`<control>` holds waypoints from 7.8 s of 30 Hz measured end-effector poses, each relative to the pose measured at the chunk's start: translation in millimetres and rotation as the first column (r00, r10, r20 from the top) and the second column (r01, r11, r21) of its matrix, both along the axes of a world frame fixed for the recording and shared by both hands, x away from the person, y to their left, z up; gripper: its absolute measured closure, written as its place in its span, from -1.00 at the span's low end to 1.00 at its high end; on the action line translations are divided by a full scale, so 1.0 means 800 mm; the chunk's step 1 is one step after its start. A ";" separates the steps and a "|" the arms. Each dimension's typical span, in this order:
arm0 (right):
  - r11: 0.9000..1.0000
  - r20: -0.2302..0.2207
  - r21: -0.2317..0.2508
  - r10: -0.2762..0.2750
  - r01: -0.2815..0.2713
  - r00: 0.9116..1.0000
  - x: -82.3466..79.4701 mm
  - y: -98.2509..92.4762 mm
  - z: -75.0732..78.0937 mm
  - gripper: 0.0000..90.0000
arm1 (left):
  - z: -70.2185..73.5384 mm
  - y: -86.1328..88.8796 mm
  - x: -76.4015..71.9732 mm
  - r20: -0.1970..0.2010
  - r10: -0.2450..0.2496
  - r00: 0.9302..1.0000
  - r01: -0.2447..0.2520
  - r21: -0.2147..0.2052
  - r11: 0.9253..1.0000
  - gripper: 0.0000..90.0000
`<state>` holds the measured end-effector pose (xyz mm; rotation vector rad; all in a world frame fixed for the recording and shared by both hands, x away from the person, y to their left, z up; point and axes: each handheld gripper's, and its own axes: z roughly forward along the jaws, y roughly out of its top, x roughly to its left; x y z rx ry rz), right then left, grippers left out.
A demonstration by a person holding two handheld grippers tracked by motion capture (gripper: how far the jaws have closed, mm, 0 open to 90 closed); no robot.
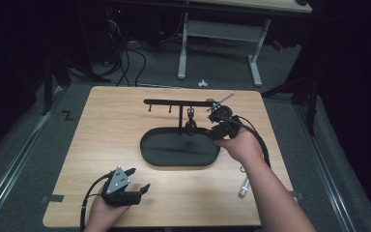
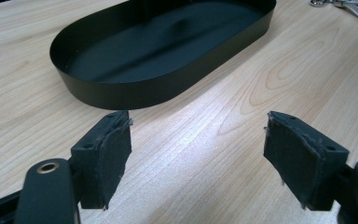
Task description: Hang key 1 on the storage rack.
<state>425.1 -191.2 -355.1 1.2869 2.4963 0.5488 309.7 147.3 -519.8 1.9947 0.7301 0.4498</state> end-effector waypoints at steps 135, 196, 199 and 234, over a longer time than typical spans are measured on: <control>0.960 -0.196 -0.067 -0.279 0.271 0.940 -0.031 -0.149 -0.167 0.24 | -0.006 -0.008 0.001 -0.020 -0.045 0.999 0.045 0.046 0.998 -0.46; 0.985 -0.150 0.001 -0.172 0.174 0.974 -0.050 -0.142 -0.086 0.94 | -0.007 -0.012 -0.002 -0.017 -0.067 0.998 0.068 0.060 0.996 -0.45; 0.988 -0.132 0.017 -0.151 0.154 0.980 -0.051 -0.134 -0.063 0.94 | -0.007 -0.013 -0.002 -0.016 -0.070 0.997 0.071 0.059 0.996 -0.45; 0.998 -0.038 0.045 -0.052 0.054 0.998 -0.021 -0.066 0.027 0.94 | -0.005 -0.011 -0.002 -0.009 -0.072 0.997 0.073 0.053 0.996 -0.45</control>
